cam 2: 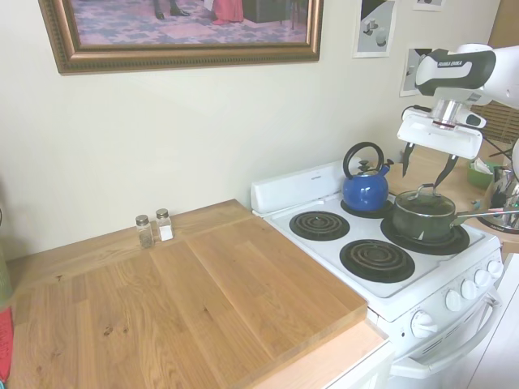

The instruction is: Uncover the lid of the pot

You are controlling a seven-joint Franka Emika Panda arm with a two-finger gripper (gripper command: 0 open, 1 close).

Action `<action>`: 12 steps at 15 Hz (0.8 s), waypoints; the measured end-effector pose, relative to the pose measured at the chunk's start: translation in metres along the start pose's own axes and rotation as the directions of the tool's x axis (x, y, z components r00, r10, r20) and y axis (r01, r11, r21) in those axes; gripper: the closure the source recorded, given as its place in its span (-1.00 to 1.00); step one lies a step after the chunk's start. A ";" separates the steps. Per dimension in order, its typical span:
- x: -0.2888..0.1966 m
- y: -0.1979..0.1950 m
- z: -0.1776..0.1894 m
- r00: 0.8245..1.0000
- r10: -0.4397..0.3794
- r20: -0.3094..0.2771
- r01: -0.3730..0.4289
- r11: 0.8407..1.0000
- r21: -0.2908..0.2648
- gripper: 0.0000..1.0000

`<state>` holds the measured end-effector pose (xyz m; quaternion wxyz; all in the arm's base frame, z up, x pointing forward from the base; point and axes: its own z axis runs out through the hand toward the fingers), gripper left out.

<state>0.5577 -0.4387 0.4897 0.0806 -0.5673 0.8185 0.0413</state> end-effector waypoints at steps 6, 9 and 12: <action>0.007 -0.003 0.014 1.000 0.004 0.005 -0.004 1.000 -0.029 1.00; 0.010 -0.005 0.018 1.000 0.004 -0.004 -0.004 0.999 -0.049 1.00; 0.015 -0.006 0.019 1.000 0.020 -0.011 -0.020 0.998 -0.055 1.00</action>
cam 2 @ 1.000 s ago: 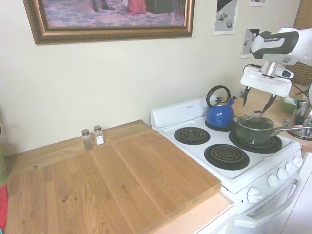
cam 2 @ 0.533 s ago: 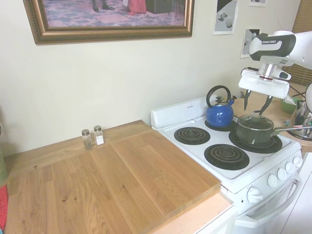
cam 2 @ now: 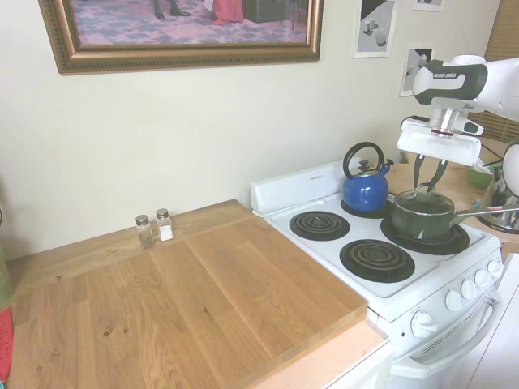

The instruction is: Uncover the lid of the pot

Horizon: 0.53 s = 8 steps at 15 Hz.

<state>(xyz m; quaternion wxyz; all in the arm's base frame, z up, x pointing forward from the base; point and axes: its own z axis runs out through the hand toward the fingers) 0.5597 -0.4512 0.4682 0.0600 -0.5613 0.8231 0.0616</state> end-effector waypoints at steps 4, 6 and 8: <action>0.001 -0.001 -0.001 1.000 0.004 -0.004 -0.004 1.000 0.009 1.00; 0.002 -0.001 -0.002 1.000 0.004 -0.008 -0.004 1.000 0.017 1.00; 0.002 -0.002 -0.002 1.000 0.004 -0.010 -0.004 1.000 0.022 1.00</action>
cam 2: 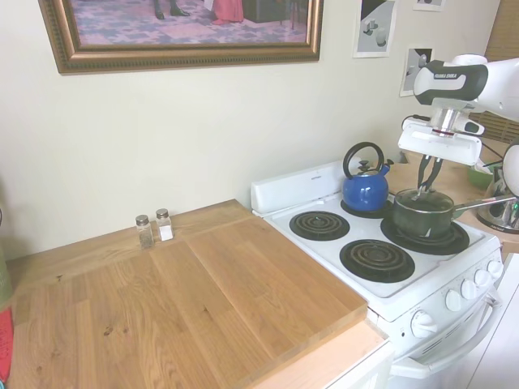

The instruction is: Uncover the lid of the pot

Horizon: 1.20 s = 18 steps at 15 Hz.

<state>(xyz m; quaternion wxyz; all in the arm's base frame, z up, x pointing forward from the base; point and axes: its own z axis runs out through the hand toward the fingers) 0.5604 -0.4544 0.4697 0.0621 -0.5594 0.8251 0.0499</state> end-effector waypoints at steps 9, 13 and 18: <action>0.007 0.055 -0.044 0.999 -0.034 -0.024 0.037 0.989 0.143 1.00; -0.079 0.090 -0.091 0.984 -0.106 -0.146 0.135 0.969 0.206 1.00; -0.293 0.152 -0.068 0.902 -0.209 -0.377 0.291 0.941 0.175 1.00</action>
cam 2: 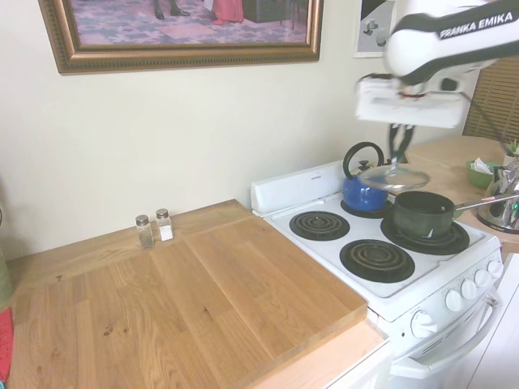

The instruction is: Uncover the lid of the pot

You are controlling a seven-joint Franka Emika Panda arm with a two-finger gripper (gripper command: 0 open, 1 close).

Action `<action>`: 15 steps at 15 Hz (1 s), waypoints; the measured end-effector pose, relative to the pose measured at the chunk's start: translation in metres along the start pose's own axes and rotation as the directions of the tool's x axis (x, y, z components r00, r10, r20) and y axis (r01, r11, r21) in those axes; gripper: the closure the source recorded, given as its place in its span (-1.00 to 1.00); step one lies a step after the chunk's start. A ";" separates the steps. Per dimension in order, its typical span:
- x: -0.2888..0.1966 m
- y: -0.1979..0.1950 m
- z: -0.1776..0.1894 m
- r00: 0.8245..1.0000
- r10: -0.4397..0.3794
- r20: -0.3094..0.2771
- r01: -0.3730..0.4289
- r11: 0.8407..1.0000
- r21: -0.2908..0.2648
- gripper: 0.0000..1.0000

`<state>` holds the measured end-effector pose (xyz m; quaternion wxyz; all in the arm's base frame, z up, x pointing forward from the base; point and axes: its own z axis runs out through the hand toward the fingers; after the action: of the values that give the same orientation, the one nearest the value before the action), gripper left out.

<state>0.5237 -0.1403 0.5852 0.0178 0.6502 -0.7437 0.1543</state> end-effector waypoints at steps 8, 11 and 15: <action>-0.252 0.024 0.110 0.936 -0.311 -0.164 0.292 0.948 -0.128 1.00; -0.261 -0.018 0.131 0.914 -0.399 -0.074 0.380 0.906 -0.189 1.00; -0.269 -0.031 0.148 0.862 -0.494 0.111 0.503 0.813 -0.293 -1.00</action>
<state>0.6208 0.0774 0.3891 0.1491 0.8132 -0.5623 0.0152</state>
